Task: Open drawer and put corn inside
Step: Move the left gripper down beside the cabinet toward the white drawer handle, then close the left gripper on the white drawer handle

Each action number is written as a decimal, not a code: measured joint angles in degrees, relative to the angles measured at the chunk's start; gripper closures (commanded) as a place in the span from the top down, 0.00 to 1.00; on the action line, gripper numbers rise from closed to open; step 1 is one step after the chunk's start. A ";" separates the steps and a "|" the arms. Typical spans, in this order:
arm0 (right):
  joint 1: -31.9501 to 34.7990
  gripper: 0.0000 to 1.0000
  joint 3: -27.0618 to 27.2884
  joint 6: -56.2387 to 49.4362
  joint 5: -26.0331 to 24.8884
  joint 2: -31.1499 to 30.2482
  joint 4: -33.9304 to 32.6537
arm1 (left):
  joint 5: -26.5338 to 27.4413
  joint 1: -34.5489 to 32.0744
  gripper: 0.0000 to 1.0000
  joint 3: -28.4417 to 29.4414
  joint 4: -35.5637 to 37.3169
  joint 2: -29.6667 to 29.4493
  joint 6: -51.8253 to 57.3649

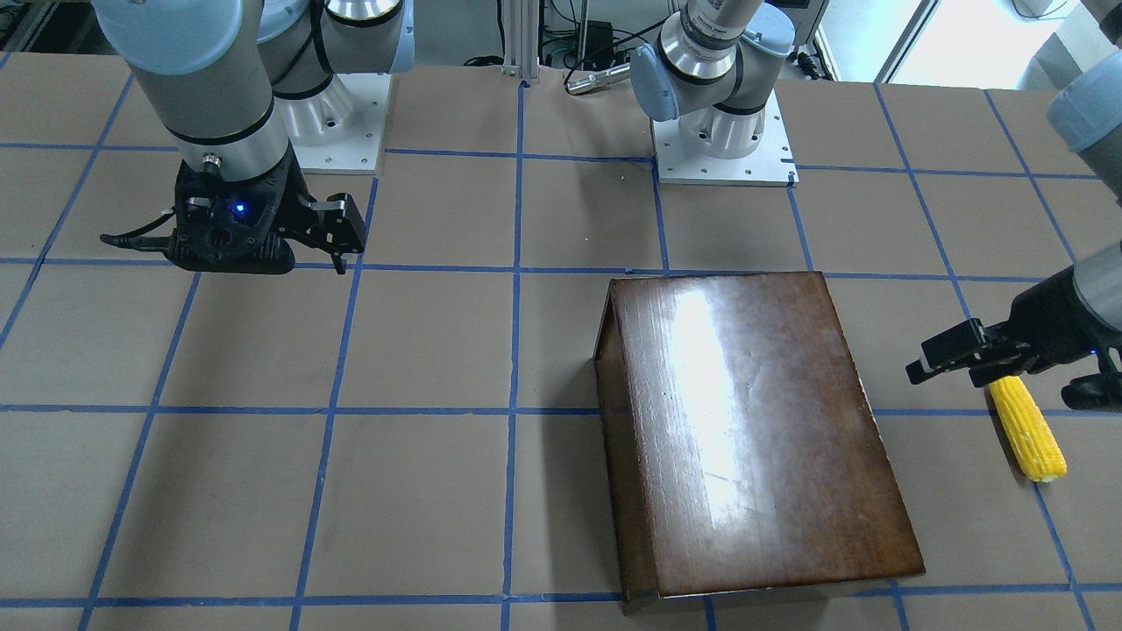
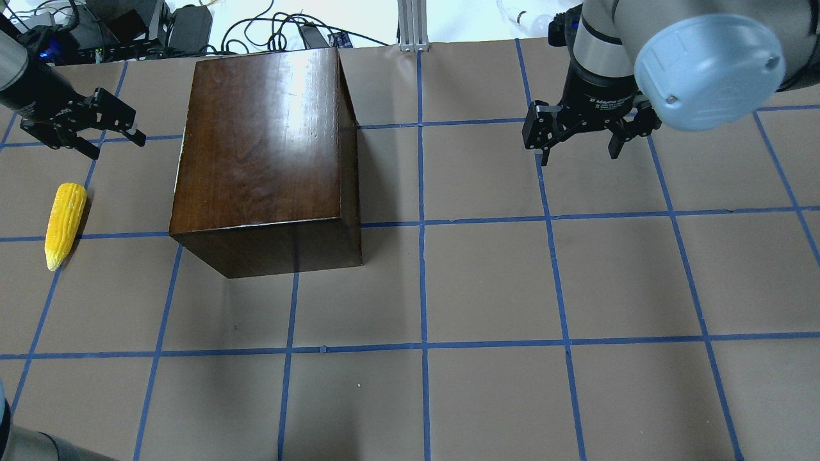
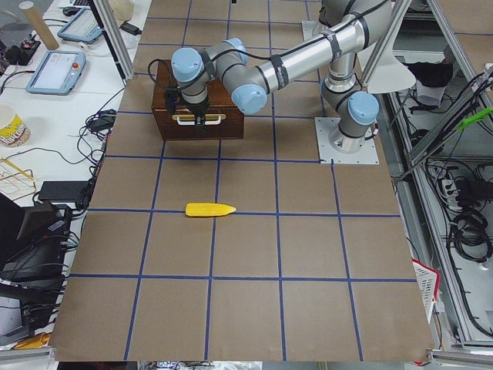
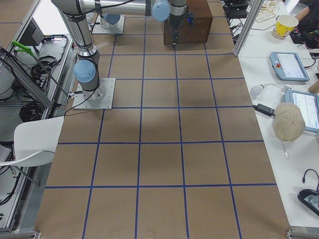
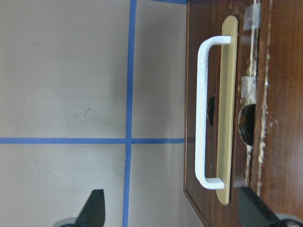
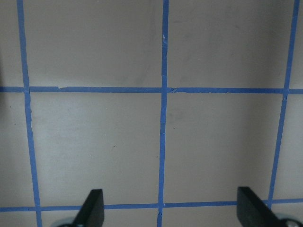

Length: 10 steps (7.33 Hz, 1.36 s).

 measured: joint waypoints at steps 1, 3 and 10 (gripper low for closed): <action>0.00 1.00 0.02 0.00 0.00 -0.01 0.01 | -1.15 0.13 1.00 -0.01 0.69 -1.26 0.03; 0.00 1.00 0.03 0.00 0.00 -0.01 0.02 | -2.36 0.16 1.00 -0.12 2.63 -3.76 0.14; 0.00 1.00 0.00 0.00 0.00 -0.04 0.04 | -4.52 -0.18 1.00 -0.76 3.47 -6.14 3.27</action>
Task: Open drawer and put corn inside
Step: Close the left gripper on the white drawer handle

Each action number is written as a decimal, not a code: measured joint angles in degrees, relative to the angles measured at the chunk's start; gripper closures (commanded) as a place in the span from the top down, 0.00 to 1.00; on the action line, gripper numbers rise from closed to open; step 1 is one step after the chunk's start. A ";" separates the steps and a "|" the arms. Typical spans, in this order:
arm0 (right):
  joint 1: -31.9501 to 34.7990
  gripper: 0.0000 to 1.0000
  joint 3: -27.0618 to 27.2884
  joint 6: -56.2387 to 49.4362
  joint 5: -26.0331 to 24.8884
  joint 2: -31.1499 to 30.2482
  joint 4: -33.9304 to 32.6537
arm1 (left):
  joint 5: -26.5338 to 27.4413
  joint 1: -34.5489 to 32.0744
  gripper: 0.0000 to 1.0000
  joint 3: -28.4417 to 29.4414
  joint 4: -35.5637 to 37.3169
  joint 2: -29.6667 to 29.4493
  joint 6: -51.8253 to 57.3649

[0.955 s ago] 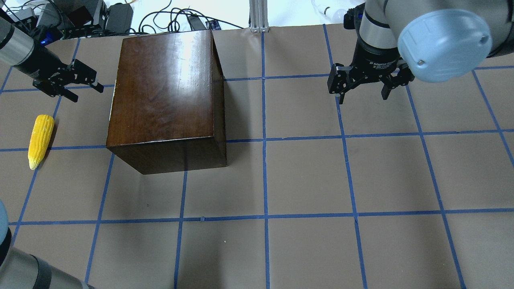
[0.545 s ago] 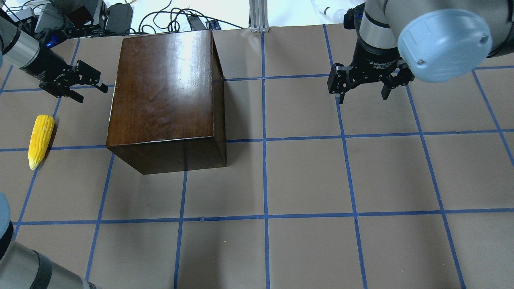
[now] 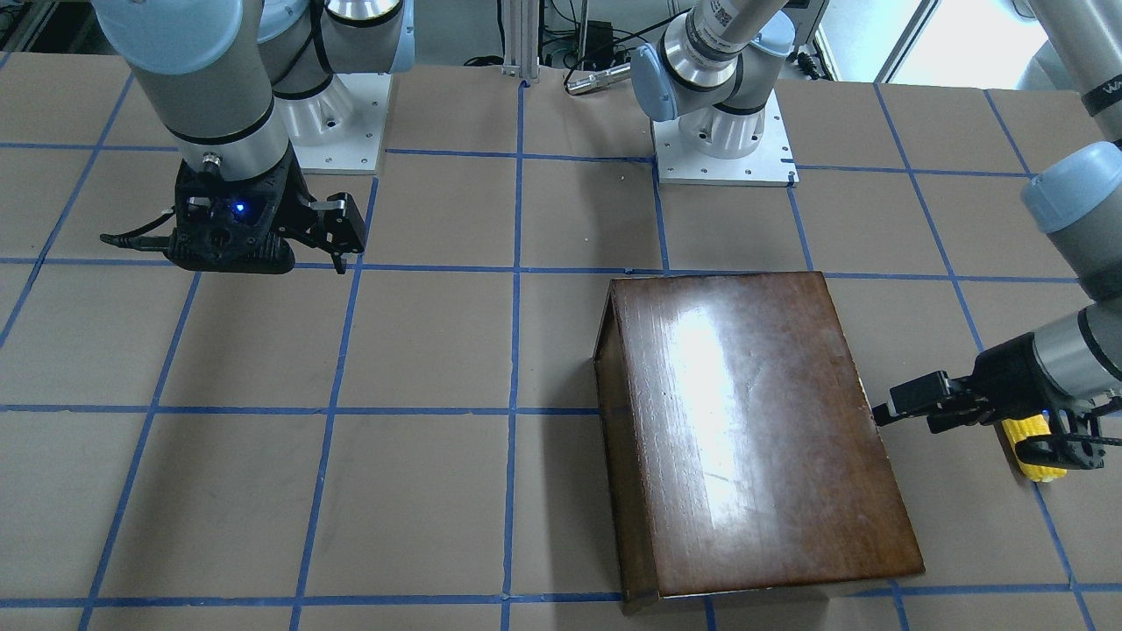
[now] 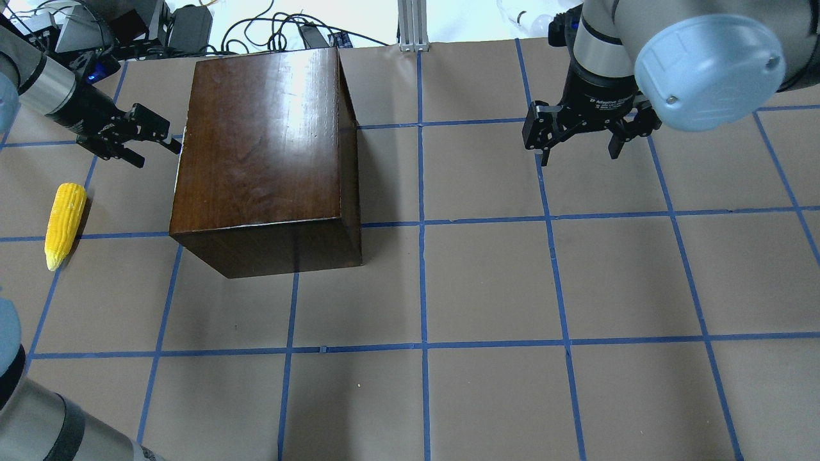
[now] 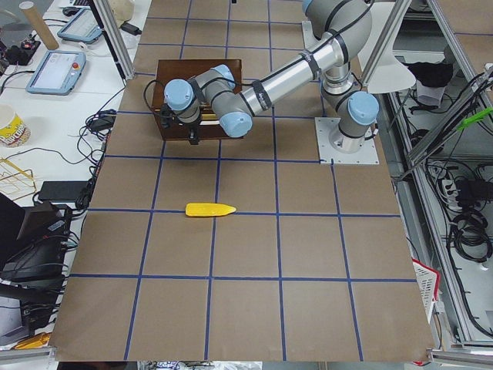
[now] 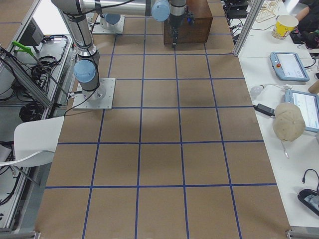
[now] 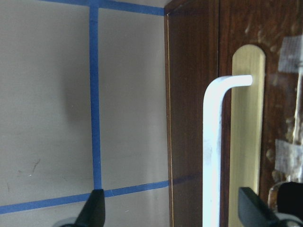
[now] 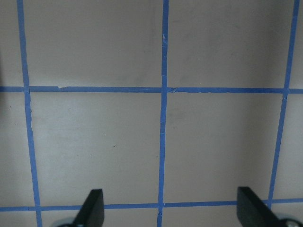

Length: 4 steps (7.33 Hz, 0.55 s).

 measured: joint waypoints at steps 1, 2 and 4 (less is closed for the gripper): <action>0.00 1.00 0.00 0.00 0.00 0.00 0.00 | -0.55 -0.04 1.00 -0.03 -0.01 -0.29 0.04; 0.00 1.00 0.01 0.00 0.00 0.00 0.00 | -1.50 -0.08 1.00 -0.05 -0.05 -0.68 0.08; 0.00 1.00 0.02 0.00 0.00 0.01 0.00 | -2.13 -0.09 1.00 -0.05 -0.08 -1.23 0.13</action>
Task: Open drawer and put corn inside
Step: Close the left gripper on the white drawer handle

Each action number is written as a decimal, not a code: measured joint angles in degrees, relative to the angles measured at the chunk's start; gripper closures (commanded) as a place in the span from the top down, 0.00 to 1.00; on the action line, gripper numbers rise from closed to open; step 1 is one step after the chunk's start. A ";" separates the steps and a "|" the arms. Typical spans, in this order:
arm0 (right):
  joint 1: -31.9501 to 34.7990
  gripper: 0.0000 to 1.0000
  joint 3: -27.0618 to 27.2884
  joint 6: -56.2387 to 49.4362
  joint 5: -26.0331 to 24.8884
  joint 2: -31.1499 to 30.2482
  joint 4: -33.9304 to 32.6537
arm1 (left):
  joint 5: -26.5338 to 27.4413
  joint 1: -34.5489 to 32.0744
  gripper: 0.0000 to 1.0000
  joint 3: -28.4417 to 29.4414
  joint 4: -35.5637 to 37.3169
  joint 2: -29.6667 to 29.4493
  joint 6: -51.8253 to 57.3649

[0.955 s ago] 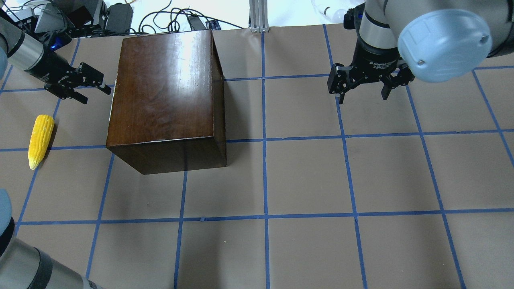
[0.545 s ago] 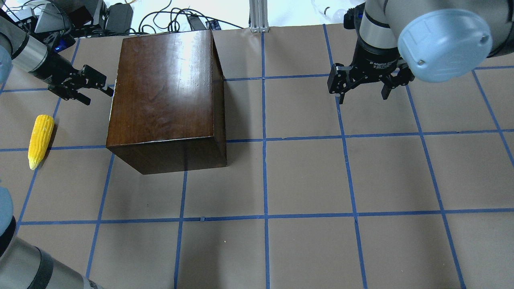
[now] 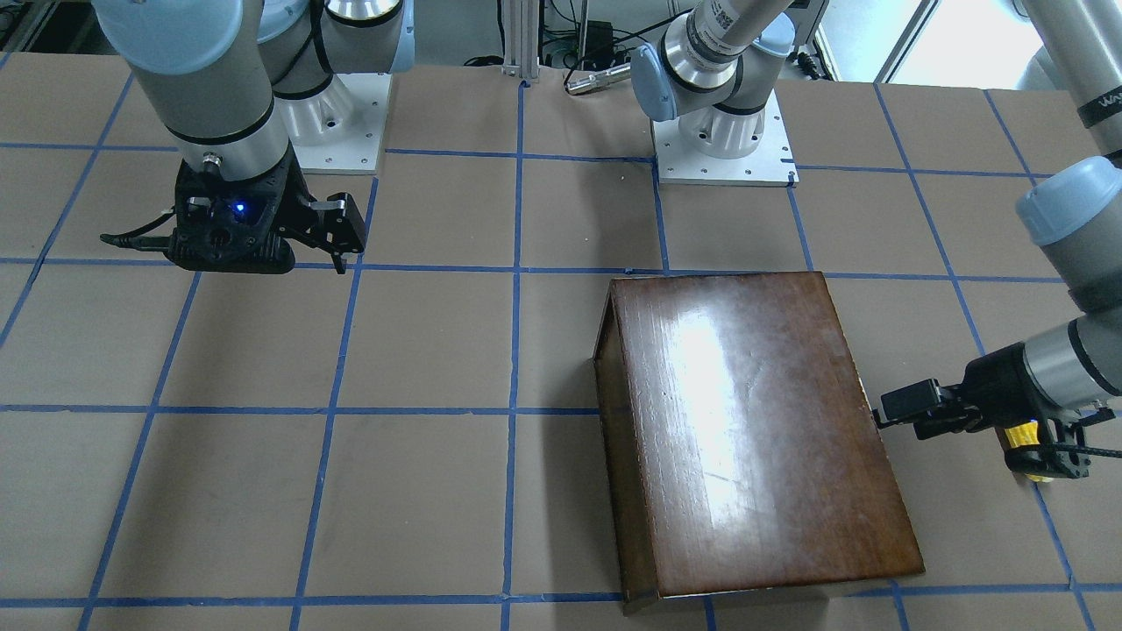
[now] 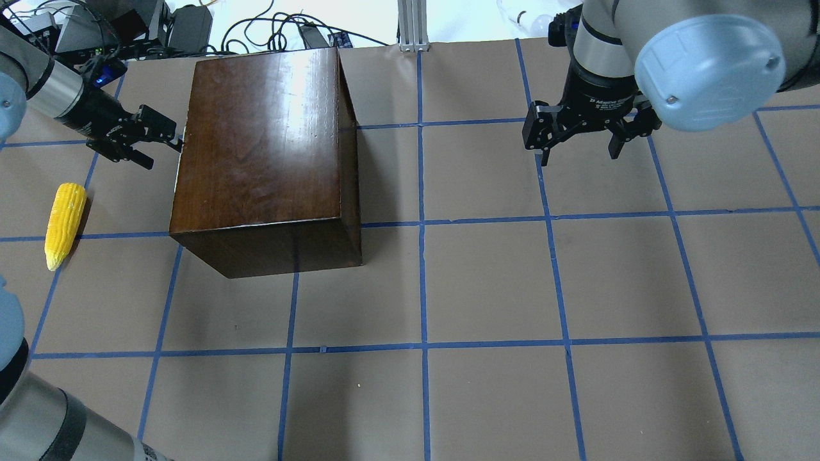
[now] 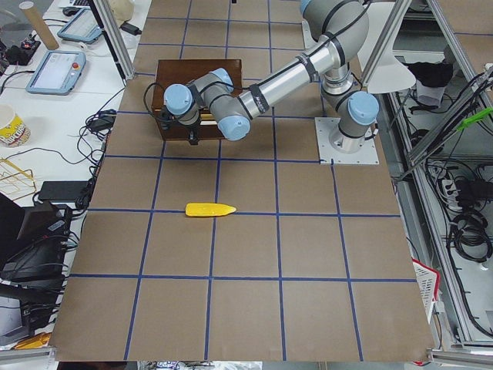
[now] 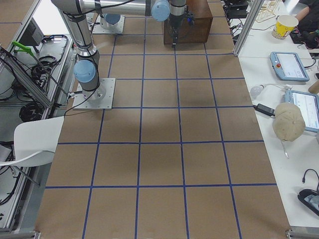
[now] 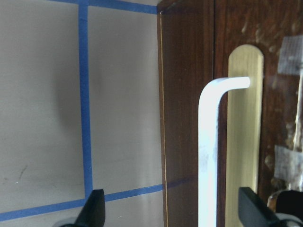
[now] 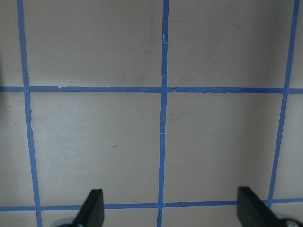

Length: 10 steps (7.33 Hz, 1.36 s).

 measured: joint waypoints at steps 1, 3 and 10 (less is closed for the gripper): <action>0.00 1.00 0.00 0.00 0.00 0.01 0.00 | -0.06 0.03 1.00 -0.03 0.00 -0.17 0.02; 0.00 1.00 0.00 0.00 0.00 0.01 -0.03 | -0.09 0.02 1.00 -0.04 0.03 -0.85 -0.07; 0.00 1.00 0.00 0.00 0.00 0.03 -0.02 | 0.29 0.06 1.00 -0.18 -0.05 -2.43 -0.73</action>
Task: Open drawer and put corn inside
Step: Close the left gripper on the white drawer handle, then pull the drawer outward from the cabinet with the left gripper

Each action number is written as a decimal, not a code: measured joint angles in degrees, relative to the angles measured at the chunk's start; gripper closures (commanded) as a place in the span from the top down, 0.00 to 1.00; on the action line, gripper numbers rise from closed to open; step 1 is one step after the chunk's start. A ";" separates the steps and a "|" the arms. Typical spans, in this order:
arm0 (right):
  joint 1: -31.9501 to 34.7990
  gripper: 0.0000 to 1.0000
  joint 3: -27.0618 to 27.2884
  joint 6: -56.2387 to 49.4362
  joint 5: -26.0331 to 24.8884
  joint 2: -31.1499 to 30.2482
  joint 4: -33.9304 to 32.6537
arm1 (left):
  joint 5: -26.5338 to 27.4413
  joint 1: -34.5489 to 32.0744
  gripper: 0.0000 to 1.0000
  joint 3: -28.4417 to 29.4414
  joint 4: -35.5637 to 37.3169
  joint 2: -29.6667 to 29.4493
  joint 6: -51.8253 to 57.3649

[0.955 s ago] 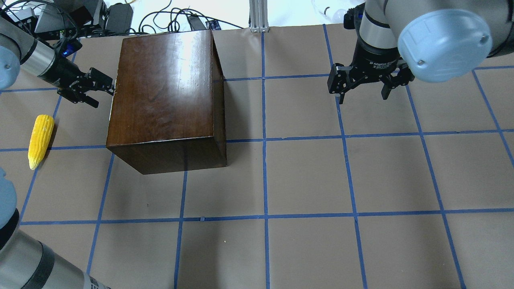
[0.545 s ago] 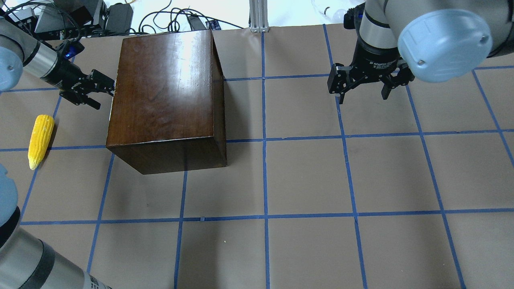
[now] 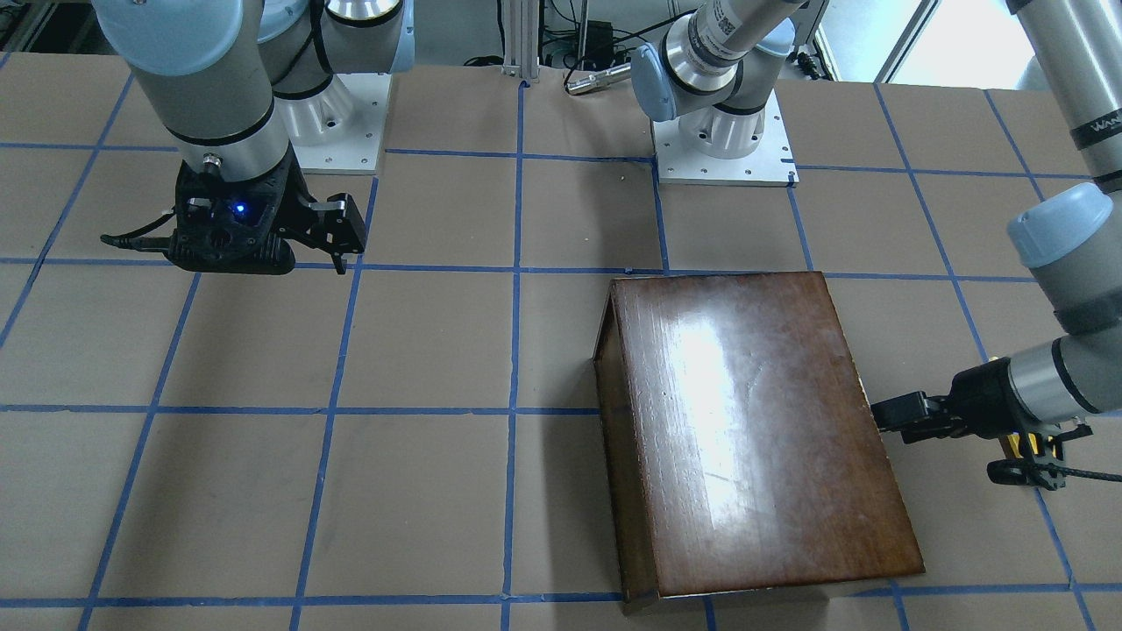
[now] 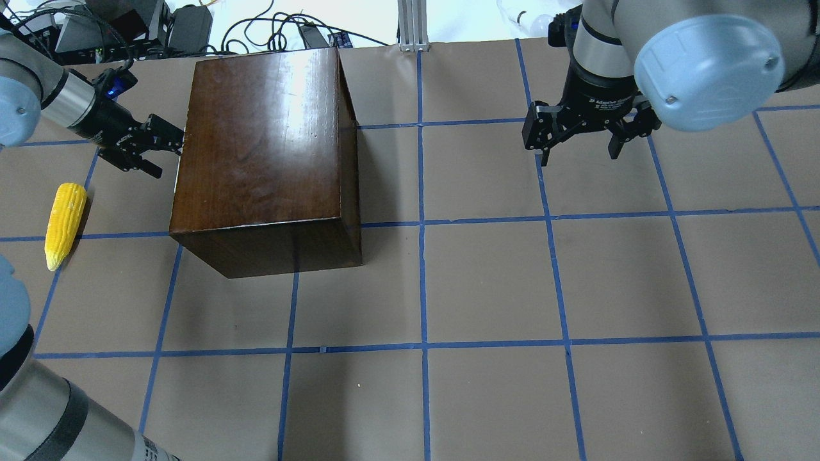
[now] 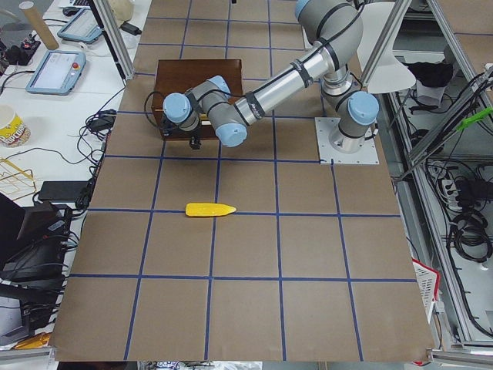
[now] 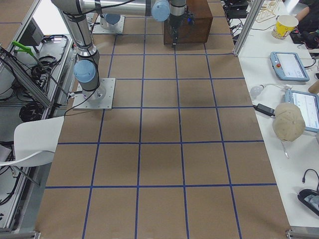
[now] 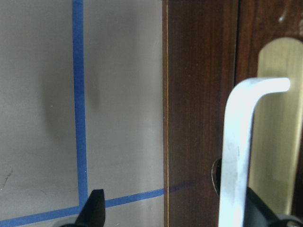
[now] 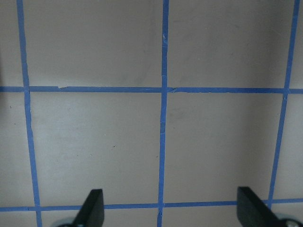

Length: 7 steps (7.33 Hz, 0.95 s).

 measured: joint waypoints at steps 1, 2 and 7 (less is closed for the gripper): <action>0.00 1.00 0.00 0.00 0.00 0.00 0.02 | 0.05 0.01 1.00 0.01 0.02 -0.19 0.04; 0.00 1.00 0.00 0.00 0.00 0.01 0.02 | 0.10 0.01 1.00 0.05 0.06 -0.26 0.20; 0.00 1.00 0.00 0.00 0.00 0.01 -0.02 | 3.21 0.09 1.00 0.31 1.31 -0.14 0.45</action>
